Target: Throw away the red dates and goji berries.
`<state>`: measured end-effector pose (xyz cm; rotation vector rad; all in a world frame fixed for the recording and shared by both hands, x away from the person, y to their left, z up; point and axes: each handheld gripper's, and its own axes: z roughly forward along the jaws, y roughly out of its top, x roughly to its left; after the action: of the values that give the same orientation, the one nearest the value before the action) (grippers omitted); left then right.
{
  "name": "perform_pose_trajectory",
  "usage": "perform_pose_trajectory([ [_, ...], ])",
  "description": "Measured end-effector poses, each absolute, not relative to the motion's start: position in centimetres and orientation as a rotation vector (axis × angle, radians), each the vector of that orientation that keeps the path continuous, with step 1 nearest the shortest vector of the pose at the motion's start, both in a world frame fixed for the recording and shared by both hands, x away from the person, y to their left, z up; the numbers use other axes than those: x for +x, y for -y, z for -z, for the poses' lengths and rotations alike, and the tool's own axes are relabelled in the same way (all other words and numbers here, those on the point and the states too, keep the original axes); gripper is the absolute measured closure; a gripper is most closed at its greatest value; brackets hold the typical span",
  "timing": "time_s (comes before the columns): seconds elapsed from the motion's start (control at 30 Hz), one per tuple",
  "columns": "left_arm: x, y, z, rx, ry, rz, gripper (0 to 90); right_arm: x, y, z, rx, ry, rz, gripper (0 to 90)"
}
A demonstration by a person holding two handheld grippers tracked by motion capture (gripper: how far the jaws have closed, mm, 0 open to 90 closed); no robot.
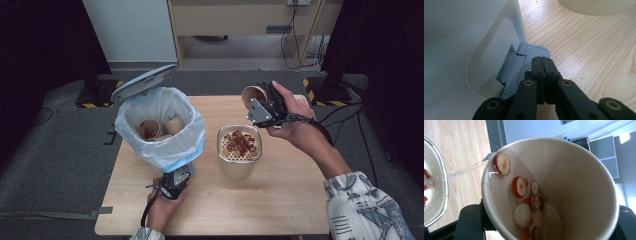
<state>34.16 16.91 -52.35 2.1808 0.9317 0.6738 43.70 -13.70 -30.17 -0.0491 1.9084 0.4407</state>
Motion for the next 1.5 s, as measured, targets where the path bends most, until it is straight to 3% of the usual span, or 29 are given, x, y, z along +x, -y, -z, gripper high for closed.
perform_pose_trajectory([
  [1.5, 34.2, -16.9, 52.4, 2.180, -0.929, -0.676, 88.2, 43.0, 13.1, 29.0, -0.167, -1.859, -0.308, 33.7],
])
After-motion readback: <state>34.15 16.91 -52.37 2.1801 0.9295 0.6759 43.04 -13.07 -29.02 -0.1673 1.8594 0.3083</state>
